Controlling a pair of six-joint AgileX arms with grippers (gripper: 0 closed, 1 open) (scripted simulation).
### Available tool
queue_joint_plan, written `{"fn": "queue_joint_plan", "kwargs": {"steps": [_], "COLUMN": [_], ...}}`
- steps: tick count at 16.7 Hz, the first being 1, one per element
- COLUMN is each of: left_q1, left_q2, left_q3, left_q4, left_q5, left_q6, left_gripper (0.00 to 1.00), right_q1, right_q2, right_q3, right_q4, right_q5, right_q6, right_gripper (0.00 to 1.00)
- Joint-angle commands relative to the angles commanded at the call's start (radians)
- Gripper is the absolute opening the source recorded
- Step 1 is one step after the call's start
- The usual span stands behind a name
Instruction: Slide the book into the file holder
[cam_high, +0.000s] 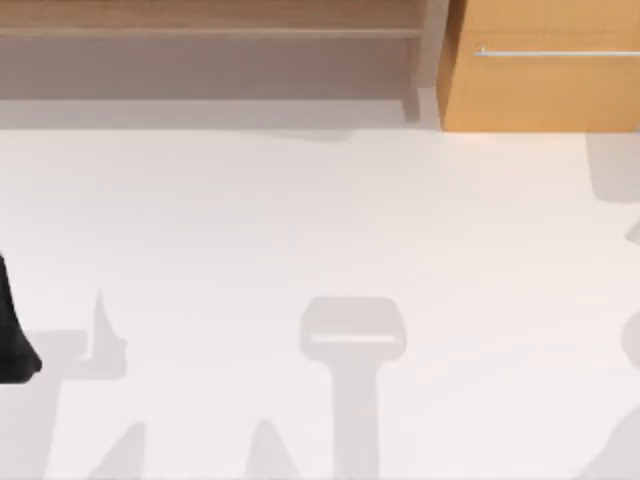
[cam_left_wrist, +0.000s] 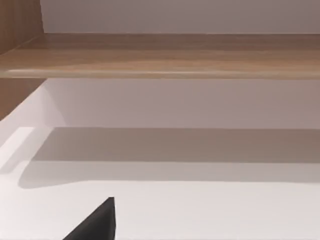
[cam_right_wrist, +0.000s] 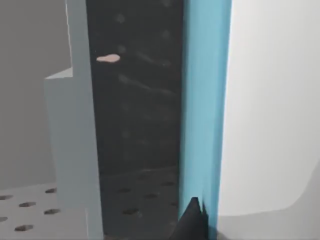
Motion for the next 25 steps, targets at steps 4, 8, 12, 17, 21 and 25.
{"fn": "queue_joint_plan", "kwargs": {"steps": [4,8,12,17,21,25], "left_q1": [0.000,0.000,0.000,0.000,0.000,0.000], "left_q2": [0.000,0.000,0.000,0.000,0.000,0.000], "left_q3": [0.000,0.000,0.000,0.000,0.000,0.000], "left_q4": [0.000,0.000,0.000,0.000,0.000,0.000], "left_q5": [0.000,0.000,0.000,0.000,0.000,0.000], "left_q6": [0.000,0.000,0.000,0.000,0.000,0.000], "left_gripper": [1.00,1.00,1.00,1.00,1.00,1.00], "right_q1": [0.018,0.031,0.031,0.031,0.031,0.031], "right_q2": [0.042,0.093,0.093,0.093,0.093,0.093], "right_q3": [0.066,0.113,0.113,0.113,0.113,0.113], "right_q4": [-0.005,-0.014,-0.014,-0.014,-0.014,-0.014], "right_q5": [0.019,0.034,0.034,0.034,0.034,0.034], "right_q6": [0.004,0.011,0.011,0.011,0.011,0.011], "right_gripper": [0.00,0.00,0.08,0.45,0.75,1.00]}}
